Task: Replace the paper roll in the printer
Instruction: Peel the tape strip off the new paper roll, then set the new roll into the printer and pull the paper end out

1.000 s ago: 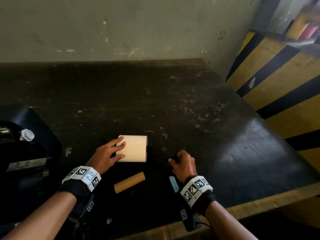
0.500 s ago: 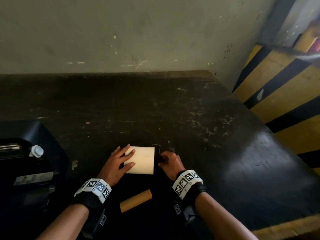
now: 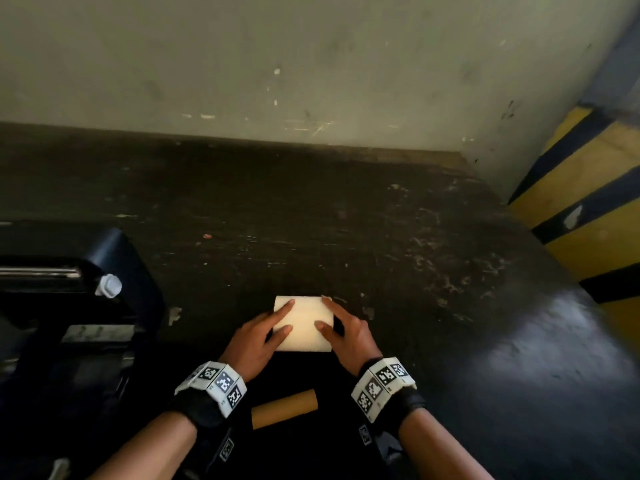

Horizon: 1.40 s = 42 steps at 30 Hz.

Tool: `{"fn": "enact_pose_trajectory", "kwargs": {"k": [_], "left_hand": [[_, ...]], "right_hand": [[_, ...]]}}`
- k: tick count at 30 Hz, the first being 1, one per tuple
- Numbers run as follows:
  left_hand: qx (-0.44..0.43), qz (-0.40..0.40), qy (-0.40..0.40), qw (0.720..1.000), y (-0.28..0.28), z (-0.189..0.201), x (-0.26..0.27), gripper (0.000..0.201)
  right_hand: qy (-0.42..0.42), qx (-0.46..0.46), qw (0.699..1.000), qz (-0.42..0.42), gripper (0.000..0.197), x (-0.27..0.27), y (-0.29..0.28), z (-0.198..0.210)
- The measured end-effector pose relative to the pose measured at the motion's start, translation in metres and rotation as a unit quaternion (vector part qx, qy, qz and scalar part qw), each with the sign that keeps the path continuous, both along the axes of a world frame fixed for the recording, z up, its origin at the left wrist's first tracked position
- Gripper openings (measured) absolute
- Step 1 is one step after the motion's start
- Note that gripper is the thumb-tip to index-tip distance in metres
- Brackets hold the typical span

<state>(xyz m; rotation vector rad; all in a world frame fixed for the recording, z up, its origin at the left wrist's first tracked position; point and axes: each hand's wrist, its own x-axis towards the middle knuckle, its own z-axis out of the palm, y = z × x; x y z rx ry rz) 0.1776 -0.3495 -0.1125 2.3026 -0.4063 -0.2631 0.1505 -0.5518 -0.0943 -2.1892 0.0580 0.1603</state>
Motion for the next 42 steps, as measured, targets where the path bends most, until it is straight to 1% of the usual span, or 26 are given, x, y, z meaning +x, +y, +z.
{"fn": "enact_pose_trajectory", "kwargs": {"k": [4, 5, 7, 8, 10, 12, 15, 16, 18, 20, 25, 29, 31, 34, 36, 38, 42], "left_hand": [[0.044, -0.029, 0.033, 0.998, 0.011, 0.002, -0.009, 0.050], [0.049, -0.017, 0.021, 0.998, 0.018, 0.001, -0.012, 0.050], [0.058, 0.036, -0.004, 0.998, 0.036, 0.000, -0.027, 0.050], [0.079, 0.067, -0.001, 0.995, 0.047, -0.002, -0.038, 0.051], [0.144, 0.110, 0.017, 0.983, 0.062, -0.005, -0.059, 0.055], [0.212, 0.142, 0.041, 0.966, 0.070, -0.005, -0.081, 0.060], [0.272, 0.175, 0.072, 0.944, 0.075, -0.010, -0.108, 0.064], [0.281, 0.182, 0.080, 0.939, 0.075, -0.014, -0.117, 0.062], [0.287, 0.187, 0.079, 0.936, 0.075, -0.021, -0.126, 0.050], [0.281, 0.205, 0.074, 0.935, 0.073, -0.025, -0.129, 0.042], [0.228, 0.245, 0.098, 0.937, 0.069, -0.025, -0.117, 0.045], [0.218, 0.241, 0.112, 0.939, 0.068, -0.019, -0.102, 0.027], [0.189, 0.249, 0.107, 0.944, 0.068, -0.019, -0.092, 0.022], [0.112, 0.281, 0.075, 0.950, 0.063, -0.013, -0.073, 0.030], [0.077, 0.290, 0.048, 0.953, 0.055, -0.004, -0.055, 0.035], [0.062, 0.278, 0.029, 0.958, 0.047, 0.002, -0.037, 0.038], [0.057, 0.243, 0.026, 0.968, 0.033, 0.003, -0.010, 0.042]], "right_hand": [[-0.038, 0.009, 0.999, 0.030, 0.050, 0.001, -0.009, -0.003], [-0.039, 0.010, 0.999, 0.034, 0.050, 0.001, -0.011, -0.004], [-0.032, 0.014, 0.998, 0.044, 0.049, 0.003, -0.012, -0.008], [-0.028, 0.015, 0.998, 0.048, 0.049, 0.003, -0.012, -0.012], [-0.026, 0.010, 0.999, 0.047, 0.049, 0.005, -0.015, -0.017], [-0.018, 0.003, 0.998, 0.052, 0.050, 0.005, -0.016, -0.020], [-0.019, -0.007, 0.998, 0.053, 0.051, 0.008, -0.017, -0.022], [-0.016, -0.010, 0.998, 0.055, 0.052, 0.009, -0.016, -0.023], [-0.005, -0.023, 0.998, 0.058, 0.052, 0.010, -0.016, -0.022], [-0.004, -0.022, 0.998, 0.057, 0.053, 0.010, -0.016, -0.021], [0.000, -0.021, 0.999, 0.048, 0.055, 0.008, -0.014, -0.020], [0.011, -0.019, 0.999, 0.042, 0.055, 0.008, -0.014, -0.016], [0.012, -0.010, 0.999, 0.040, 0.054, 0.006, -0.014, -0.013], [0.020, -0.001, 0.999, 0.035, 0.053, 0.003, -0.013, -0.011], [0.010, 0.010, 0.999, 0.035, 0.053, 0.002, -0.014, -0.010], [0.006, 0.014, 0.999, 0.031, 0.052, 0.003, -0.013, -0.009], [0.026, 0.015, 0.999, 0.023, 0.050, 0.005, -0.013, -0.012]]}}
